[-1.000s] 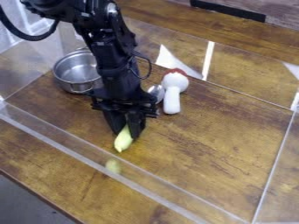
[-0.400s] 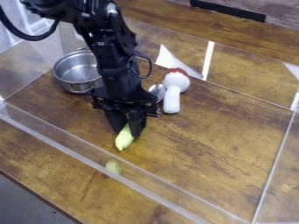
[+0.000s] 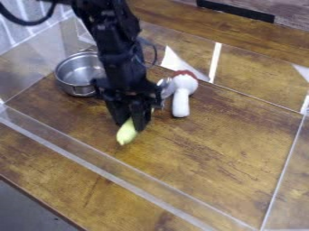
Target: Move the green spoon to the left
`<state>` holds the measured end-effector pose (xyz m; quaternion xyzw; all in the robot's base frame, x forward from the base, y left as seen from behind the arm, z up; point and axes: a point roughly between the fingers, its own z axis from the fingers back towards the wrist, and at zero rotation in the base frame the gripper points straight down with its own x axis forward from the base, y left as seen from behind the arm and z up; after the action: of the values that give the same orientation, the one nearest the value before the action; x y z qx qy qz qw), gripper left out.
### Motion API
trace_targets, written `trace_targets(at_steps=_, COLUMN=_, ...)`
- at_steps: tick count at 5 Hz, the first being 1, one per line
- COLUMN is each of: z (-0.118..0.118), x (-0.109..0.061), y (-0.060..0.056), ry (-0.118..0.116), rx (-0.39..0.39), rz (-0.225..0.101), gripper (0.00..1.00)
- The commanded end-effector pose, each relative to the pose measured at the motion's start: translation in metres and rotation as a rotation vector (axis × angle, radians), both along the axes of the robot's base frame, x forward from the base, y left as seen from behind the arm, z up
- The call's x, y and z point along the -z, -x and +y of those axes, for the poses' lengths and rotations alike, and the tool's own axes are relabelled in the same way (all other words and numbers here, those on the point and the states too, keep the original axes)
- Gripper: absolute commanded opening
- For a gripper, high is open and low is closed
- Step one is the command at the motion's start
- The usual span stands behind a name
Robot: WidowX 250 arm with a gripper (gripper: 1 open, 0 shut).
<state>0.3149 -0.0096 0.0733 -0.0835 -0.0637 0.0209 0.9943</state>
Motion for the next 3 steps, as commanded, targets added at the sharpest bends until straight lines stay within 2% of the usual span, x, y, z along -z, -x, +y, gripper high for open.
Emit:
trace_targets(at_steps=1, z=0.02, x=-0.057, y=-0.009, ry=-0.026, rx=-0.018, rz=-0.142, gripper=0.0)
trace_targets(at_steps=2, z=0.036, x=-0.09, y=-0.008, ry=-0.063, rx=-0.023, rz=-0.196, gripper=0.0)
trace_targets(at_steps=3, z=0.057, x=-0.095, y=-0.004, ry=-0.103, rx=-0.024, rz=-0.236, gripper=0.0)
